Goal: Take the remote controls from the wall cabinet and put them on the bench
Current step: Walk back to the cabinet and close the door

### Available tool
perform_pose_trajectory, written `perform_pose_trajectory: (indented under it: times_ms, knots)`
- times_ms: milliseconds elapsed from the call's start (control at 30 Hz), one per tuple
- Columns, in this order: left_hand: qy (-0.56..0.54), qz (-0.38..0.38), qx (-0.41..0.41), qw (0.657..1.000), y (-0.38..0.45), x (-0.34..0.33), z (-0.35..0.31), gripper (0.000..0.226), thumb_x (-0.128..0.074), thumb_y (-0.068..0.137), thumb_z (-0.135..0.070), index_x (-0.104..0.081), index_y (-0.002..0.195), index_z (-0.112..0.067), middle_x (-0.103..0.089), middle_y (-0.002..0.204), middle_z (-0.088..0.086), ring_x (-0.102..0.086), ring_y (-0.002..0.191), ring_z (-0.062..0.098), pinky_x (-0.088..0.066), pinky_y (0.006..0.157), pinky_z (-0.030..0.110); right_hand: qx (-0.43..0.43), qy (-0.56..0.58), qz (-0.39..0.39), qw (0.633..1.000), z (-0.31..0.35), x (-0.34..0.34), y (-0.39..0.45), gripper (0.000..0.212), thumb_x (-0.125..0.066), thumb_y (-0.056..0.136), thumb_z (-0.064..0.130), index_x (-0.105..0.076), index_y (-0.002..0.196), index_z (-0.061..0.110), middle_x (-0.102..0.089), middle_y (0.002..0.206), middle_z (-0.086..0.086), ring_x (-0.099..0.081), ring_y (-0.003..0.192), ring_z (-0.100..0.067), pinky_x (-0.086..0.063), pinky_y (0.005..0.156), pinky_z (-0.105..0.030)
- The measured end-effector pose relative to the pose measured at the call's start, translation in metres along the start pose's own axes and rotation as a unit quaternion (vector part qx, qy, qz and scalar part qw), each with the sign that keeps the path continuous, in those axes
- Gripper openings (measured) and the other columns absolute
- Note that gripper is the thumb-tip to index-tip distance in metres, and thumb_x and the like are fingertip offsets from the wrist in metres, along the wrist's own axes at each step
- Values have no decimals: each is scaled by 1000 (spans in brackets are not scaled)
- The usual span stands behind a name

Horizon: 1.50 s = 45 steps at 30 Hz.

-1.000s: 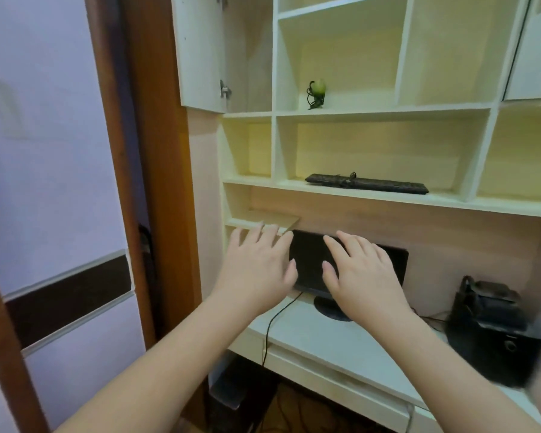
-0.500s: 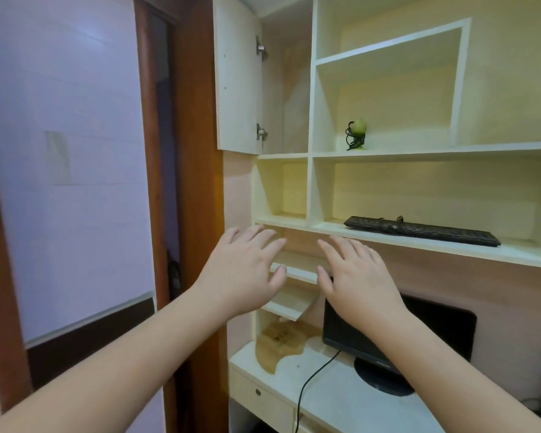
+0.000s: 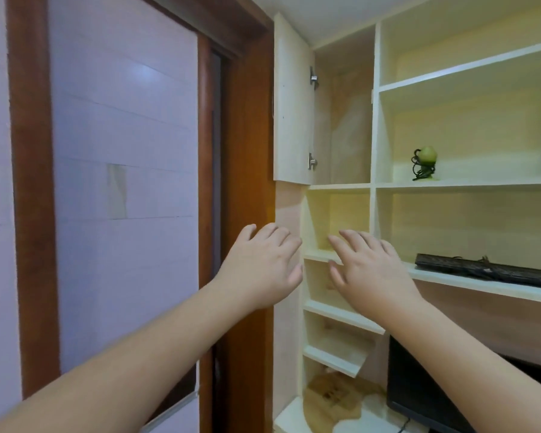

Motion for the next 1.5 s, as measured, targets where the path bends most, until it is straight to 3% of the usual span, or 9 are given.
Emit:
perform_pose_trajectory:
  times_ms: [67,200,467,733,933,1100,1300,1500]
  knots:
    - [0,0,1,1000,10,-8,19,53,-26,98,-50,-35,145,-29,-36,152,-5,-24,144,16,-13,118,43,-3,2,-15,1000,8,-2,17,51,-34,95,42,-44,140,22,-48,144,-6,-43,131,-27,-32,107,-41]
    - [6,-13,-1,1000,37,-21,45,53,-26,97,-51,-35,145,-30,-36,153,-6,-24,144,16,-15,118,43,13,-6,-17,1000,16,-10,56,51,-33,97,42,-37,145,23,-40,150,-4,-34,139,-25,-25,113,-41]
    - [35,-37,-6,999,111,-46,70,54,-26,97,-50,-34,146,-28,-37,152,-3,-26,143,17,-17,117,41,28,-28,-50,998,-8,-26,135,53,-29,98,44,-30,147,24,-36,152,-2,-30,140,-23,-23,114,-38]
    - [99,-97,0,990,186,-55,81,58,-23,94,-50,-39,144,-25,-39,151,0,-27,143,21,-18,117,40,39,-28,-96,994,-49,-58,198,50,-34,96,41,-40,141,21,-44,146,-3,-38,135,-24,-28,109,-39]
    - [116,-145,33,982,221,-81,94,53,-33,90,-45,-55,131,-20,-57,135,5,-48,130,26,-38,106,42,62,-25,-147,987,-60,-81,238,52,-35,83,33,-64,120,12,-65,122,-13,-59,116,-32,-47,97,-47]
    - [95,-182,38,978,243,-106,118,51,-33,96,-44,-49,138,-21,-50,143,6,-40,137,25,-30,112,40,67,-36,-177,981,-59,-101,271,47,-52,79,29,-63,122,13,-65,123,-11,-58,118,-31,-46,98,-46]
    - [76,-187,35,979,256,-140,153,55,-29,98,-47,-43,144,-22,-46,147,7,-37,140,25,-25,114,40,67,-26,-224,972,-44,-115,304,48,-46,86,27,-56,131,14,-57,134,-10,-48,129,-31,-36,108,-45]
    - [43,-198,22,979,271,-155,191,55,-31,96,-49,-46,142,-21,-56,136,6,-53,126,25,-43,101,37,61,-71,-201,975,-22,-114,355,56,-27,87,28,-48,137,15,-52,140,-11,-44,133,-31,-34,110,-47]
Point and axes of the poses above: each hand's wrist, its own y-axis towards the middle knuckle, its own x-axis out of the back of the hand, z = x × y, the point moved 10 cm from there along y, towards the middle knuckle
